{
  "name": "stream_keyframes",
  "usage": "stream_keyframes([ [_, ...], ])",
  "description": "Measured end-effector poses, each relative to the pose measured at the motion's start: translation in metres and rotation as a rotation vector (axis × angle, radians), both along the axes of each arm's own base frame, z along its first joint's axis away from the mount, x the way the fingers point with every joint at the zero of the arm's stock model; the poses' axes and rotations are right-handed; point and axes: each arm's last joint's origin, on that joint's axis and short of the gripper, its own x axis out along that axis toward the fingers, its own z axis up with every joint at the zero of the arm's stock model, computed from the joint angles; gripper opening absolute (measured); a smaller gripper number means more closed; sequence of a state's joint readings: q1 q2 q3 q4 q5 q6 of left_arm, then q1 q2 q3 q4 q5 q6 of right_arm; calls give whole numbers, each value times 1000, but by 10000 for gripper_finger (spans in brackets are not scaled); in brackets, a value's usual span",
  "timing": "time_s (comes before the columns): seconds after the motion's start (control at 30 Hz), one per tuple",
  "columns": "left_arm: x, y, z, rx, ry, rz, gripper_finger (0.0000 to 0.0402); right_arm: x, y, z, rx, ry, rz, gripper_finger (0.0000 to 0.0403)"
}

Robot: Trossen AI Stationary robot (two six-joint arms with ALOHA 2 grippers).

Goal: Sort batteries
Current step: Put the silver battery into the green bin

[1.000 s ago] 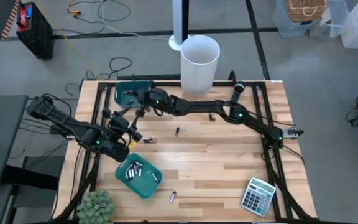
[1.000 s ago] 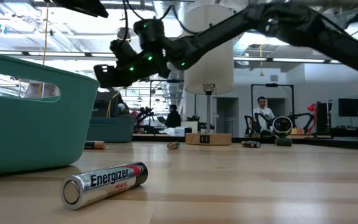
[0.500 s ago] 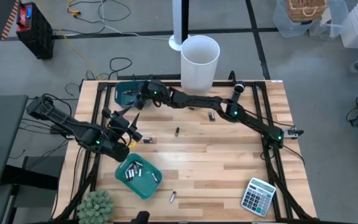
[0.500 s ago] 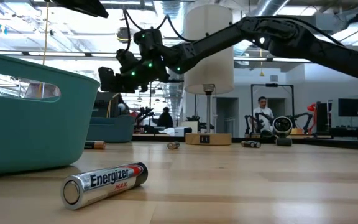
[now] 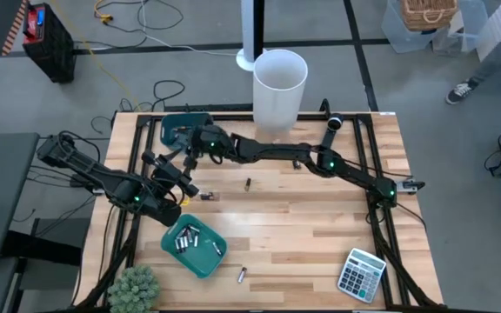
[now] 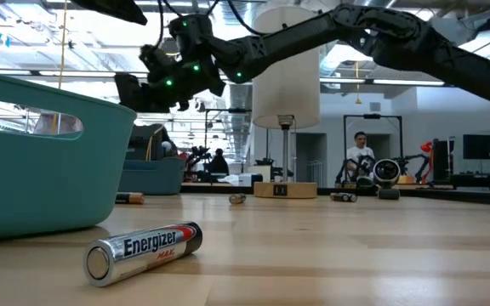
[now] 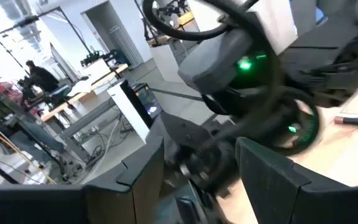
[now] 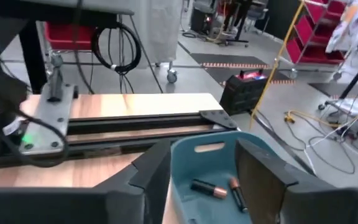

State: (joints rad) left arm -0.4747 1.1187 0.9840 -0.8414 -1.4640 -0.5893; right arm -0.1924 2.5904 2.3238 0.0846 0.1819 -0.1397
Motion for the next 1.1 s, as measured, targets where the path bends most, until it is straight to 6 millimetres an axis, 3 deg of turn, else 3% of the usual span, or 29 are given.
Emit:
stream_keyframes([
  [0.2,0,0,1,36,28,8,194,3,31,-9,-14,36,44,161],
  [0.4,0,0,1,44,19,16,194,-18,54,-10,-18,-16,65,155],
  [0.53,0,0,2,40,10,16,194,-54,64,-10,-28,-65,43,155],
  [0.83,1,0,2,24,-28,23,194,-158,73,1,-55,-250,-32,155],
  [1.1,1,0,1,-58,-111,13,194,-217,81,-1,-59,-257,-24,155],
])
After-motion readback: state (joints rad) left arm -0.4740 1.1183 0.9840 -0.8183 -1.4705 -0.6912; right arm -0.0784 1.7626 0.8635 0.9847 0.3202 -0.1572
